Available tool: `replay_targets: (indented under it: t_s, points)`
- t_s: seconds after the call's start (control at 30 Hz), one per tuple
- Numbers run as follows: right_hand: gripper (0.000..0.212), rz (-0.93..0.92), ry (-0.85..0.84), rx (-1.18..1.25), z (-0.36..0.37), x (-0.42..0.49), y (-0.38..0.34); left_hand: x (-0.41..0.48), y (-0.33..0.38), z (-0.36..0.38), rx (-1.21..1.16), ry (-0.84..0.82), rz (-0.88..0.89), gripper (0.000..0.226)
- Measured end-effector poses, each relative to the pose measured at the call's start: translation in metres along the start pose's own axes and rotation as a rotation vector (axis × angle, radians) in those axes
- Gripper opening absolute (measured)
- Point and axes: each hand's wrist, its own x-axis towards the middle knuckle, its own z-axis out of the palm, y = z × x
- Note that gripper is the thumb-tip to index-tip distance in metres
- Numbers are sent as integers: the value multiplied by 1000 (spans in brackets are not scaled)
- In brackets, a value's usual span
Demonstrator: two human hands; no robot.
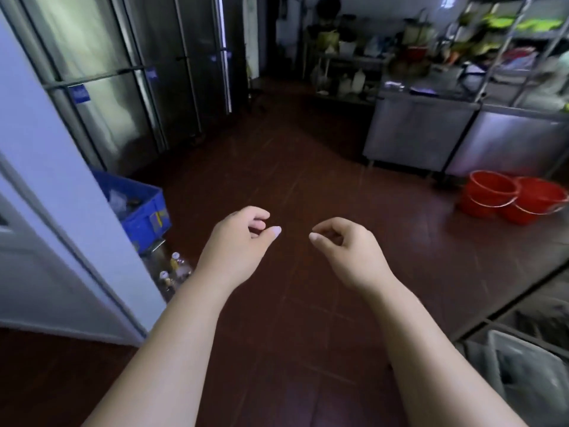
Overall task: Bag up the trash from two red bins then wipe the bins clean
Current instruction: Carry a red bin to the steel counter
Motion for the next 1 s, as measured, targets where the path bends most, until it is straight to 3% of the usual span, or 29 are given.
replay_targets:
  t_s: [0.27, 0.5, 1.0]
  points:
    - [7, 132, 201, -32, -69, 93, 44, 137, 58, 73, -80, -185, 172, 26]
    - [7, 255, 346, -23, -139, 165, 130, 228, 109, 189, -121, -338, 252, 24]
    - [5, 321, 430, -5, -301, 347, 287, 401, 229, 409, -125, -451, 258, 22]
